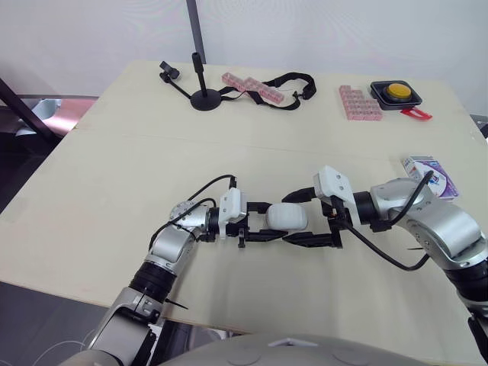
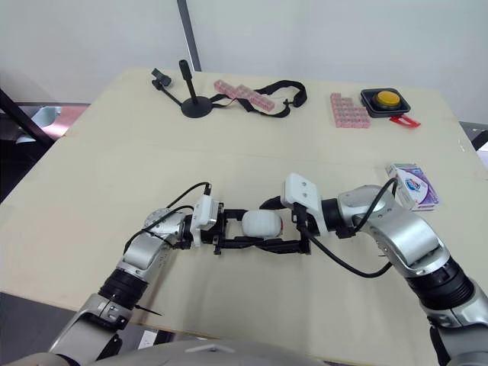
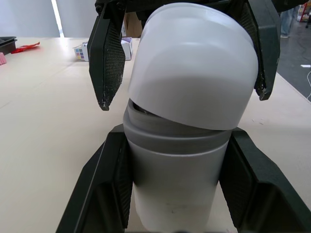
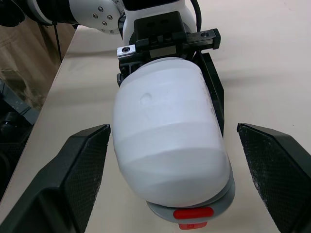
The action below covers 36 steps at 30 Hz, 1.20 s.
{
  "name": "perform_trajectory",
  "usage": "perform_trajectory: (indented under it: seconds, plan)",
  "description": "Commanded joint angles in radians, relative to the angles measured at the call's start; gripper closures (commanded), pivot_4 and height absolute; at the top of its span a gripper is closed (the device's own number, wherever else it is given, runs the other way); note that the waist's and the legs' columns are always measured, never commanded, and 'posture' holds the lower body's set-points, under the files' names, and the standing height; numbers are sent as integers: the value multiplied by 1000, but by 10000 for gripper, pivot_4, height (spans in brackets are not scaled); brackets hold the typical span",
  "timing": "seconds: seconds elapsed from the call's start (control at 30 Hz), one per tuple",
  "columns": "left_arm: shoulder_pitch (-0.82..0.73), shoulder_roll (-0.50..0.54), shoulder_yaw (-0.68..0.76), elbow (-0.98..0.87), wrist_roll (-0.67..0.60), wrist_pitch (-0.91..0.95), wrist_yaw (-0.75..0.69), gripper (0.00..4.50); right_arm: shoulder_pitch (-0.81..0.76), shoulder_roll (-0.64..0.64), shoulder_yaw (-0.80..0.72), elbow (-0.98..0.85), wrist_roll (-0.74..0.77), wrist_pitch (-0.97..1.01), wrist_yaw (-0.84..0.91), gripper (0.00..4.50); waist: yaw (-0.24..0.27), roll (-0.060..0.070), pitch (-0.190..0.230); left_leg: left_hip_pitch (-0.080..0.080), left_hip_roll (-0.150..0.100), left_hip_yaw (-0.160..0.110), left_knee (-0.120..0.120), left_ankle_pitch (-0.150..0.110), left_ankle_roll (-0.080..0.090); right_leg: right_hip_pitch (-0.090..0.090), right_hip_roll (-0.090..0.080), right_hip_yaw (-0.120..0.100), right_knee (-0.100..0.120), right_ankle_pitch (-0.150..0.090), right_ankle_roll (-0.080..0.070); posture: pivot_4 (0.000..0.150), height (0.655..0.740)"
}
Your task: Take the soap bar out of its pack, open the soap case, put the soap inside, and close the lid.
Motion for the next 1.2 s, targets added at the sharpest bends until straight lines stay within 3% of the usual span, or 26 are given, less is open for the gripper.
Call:
perform_trajectory:
  seconds: [0.03, 1.2]
  plan:
    - [4, 4, -7, -20, 3, 0, 1, 26103, -17, -5, -21, -22, -1, -13, 6, 397, 0, 0, 0, 0, 0, 0, 0, 0, 0, 0, 0, 0, 0, 0, 0, 1500, 7400]
    - [1, 7, -7, -20, 1, 10, -3, 26103, -65, 0, -51, -30, 22, 27, 6, 397, 0, 0, 0, 0, 0, 0, 0, 0, 0, 0, 0, 0, 0, 0, 0, 1500, 7400]
